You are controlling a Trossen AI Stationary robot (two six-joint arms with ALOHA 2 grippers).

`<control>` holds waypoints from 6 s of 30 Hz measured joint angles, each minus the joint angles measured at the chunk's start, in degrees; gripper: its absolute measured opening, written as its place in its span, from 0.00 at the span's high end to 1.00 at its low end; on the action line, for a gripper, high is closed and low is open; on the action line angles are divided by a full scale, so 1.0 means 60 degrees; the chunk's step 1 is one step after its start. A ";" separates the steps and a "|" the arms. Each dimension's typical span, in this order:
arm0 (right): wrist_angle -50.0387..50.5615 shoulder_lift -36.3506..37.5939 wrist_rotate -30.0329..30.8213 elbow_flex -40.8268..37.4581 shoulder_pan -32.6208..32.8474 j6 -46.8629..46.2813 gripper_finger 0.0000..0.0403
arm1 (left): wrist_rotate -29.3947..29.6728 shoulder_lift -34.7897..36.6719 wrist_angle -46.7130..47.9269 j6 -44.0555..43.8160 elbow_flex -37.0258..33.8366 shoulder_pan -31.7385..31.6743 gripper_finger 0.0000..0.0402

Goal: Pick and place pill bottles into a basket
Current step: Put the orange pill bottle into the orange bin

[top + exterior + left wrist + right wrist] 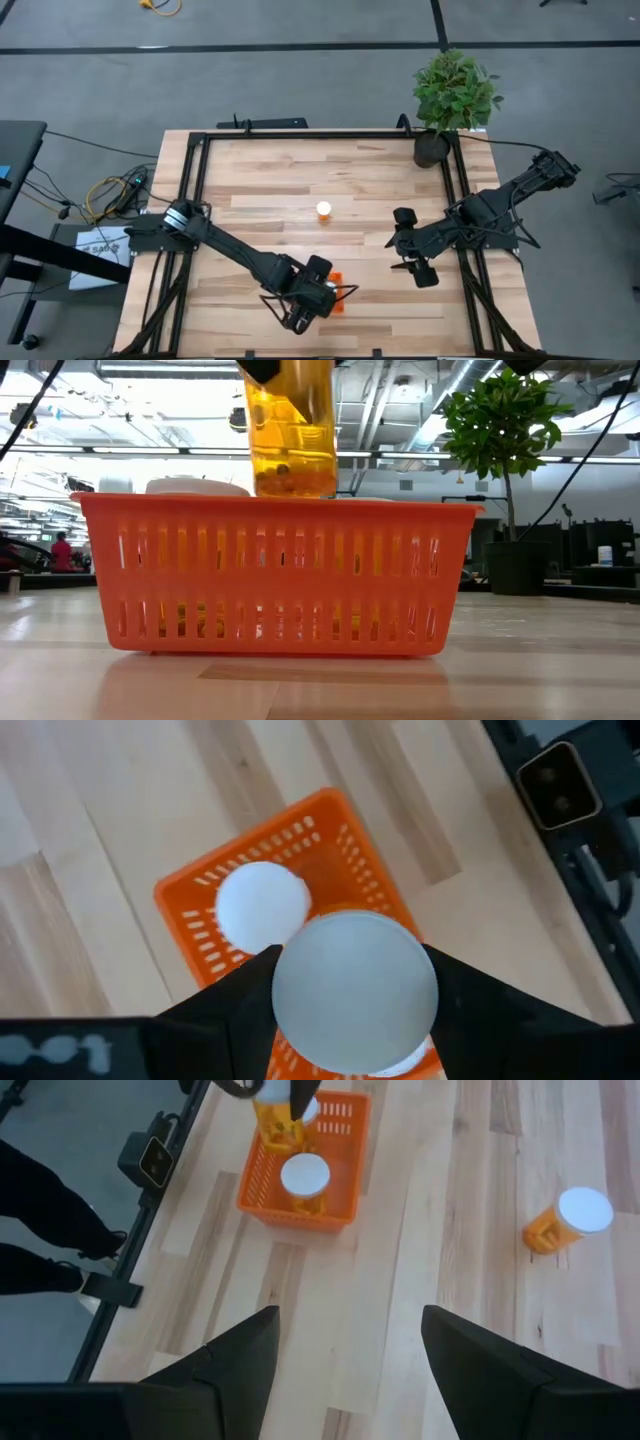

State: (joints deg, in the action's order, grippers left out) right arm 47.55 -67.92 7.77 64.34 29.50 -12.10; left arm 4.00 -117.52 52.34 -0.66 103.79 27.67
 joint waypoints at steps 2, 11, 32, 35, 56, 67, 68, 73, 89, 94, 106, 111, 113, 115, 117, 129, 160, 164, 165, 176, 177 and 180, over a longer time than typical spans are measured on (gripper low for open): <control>-0.0004 0.0000 0.0000 0.0000 0.0000 0.0000 0.40 | -0.0011 -0.0099 -0.0050 0.0055 0.0004 -0.0051 0.49; -0.0003 0.0000 0.0000 0.0000 0.0000 0.0000 0.40 | -0.0048 -0.0127 0.0033 0.0206 -0.0011 -0.0039 0.49; -0.0002 0.0000 0.0000 0.0000 0.0000 0.0000 0.40 | 0.0074 -0.0208 -0.0322 0.0384 -0.0004 -0.0074 0.49; 0.0000 0.0000 -0.0003 0.0000 0.0000 0.0000 0.40 | -0.0234 -0.0398 -0.0394 0.0407 -0.0010 -0.0114 0.49; 0.0033 -0.0004 -0.0033 0.0000 0.0007 -0.0077 0.40 | -0.0360 -0.0619 -0.0487 0.0509 0.0000 -0.0217 0.43; -0.0015 -0.0004 -0.0052 0.0000 0.0007 -0.0455 0.40 | 0.0008 -0.0623 -0.0027 0.0675 0.0310 -0.0217 0.43; -0.0019 -0.0004 -0.0055 0.0000 0.0007 -0.0654 0.40 | 0.0154 -0.0623 0.0092 0.0770 0.0471 -0.0210 0.43; -0.0055 -0.0004 -0.0058 0.0000 0.0007 -0.1726 0.40 | 0.1805 -0.0618 0.1648 0.0904 0.1632 -0.0048 0.43; -0.0552 -0.0004 0.1230 0.0000 -0.1446 -0.1566 0.40 | 0.1835 -0.0375 0.5636 -0.0482 0.2251 -0.0220 0.43; -0.0925 -0.0004 0.1214 0.0000 -0.2246 -0.0795 0.40 | 0.2326 0.1431 0.4624 -0.0526 0.0664 -0.0457 0.43; -0.2252 -0.0909 0.1201 0.0314 -0.4259 0.0091 0.40 | 0.2147 0.7414 -0.0937 -0.0370 -0.5790 -0.1509 0.43; -0.2136 -0.2086 0.0832 0.1224 -0.4991 0.0098 0.40 | 0.2111 0.8554 -0.2078 -0.0315 -0.7404 -0.2302 0.43; -0.2177 -0.2635 0.0303 0.1661 -0.5221 0.0101 0.40 | 0.1861 0.8886 -0.2310 -0.0172 -0.7904 -0.2628 0.43; -0.1834 -0.3154 -0.0110 0.2126 -0.5385 0.0236 0.40 | 0.1497 0.9117 -0.2441 -0.0029 -0.8331 -0.2911 0.43; -0.1505 -0.3681 -0.0349 0.2611 -0.5487 0.0434 0.40 | 0.1288 0.9390 -0.2433 0.0088 -0.8682 -0.3148 0.43; 0.0528 -0.5749 -0.1327 0.4227 -0.5552 0.2624 0.40 | 0.0190 0.9967 -0.3794 0.1112 -0.9683 -0.5269 0.43; 0.0601 -0.6808 -0.1290 0.4819 -0.5690 0.4704 0.29 | -0.0544 0.9963 -0.4583 0.0905 -1.0287 -0.6381 0.43; 0.0741 -0.7219 -0.1278 0.4778 -0.5678 0.5025 0.24 | -0.0544 0.9963 -0.4587 0.0902 -1.0287 -0.6381 0.43; 0.0539 -0.7396 -0.1247 0.4891 -0.5633 0.5161 0.24 | -0.0544 0.9963 -0.4583 0.0902 -1.0287 -0.6381 0.43; 0.0972 -0.8316 -0.0651 0.5286 -0.5482 0.5875 0.23 | -0.0540 0.9912 -0.4576 0.0902 -1.0281 -0.6381 0.43; 0.0896 -0.8367 -0.0491 0.5312 -0.5473 0.5994 0.23 | -0.0540 0.9881 -0.4579 0.0902 -1.0280 -0.6381 0.43; 0.0898 -0.8567 -0.0238 0.5589 -0.5421 0.6097 0.23 | -0.0548 0.9876 -0.4548 0.0905 -1.0282 -0.6381 0.43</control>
State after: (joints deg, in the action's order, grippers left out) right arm 52.94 -119.32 6.34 97.87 -3.03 24.49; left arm 0.71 -58.26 25.05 4.78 42.10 -10.61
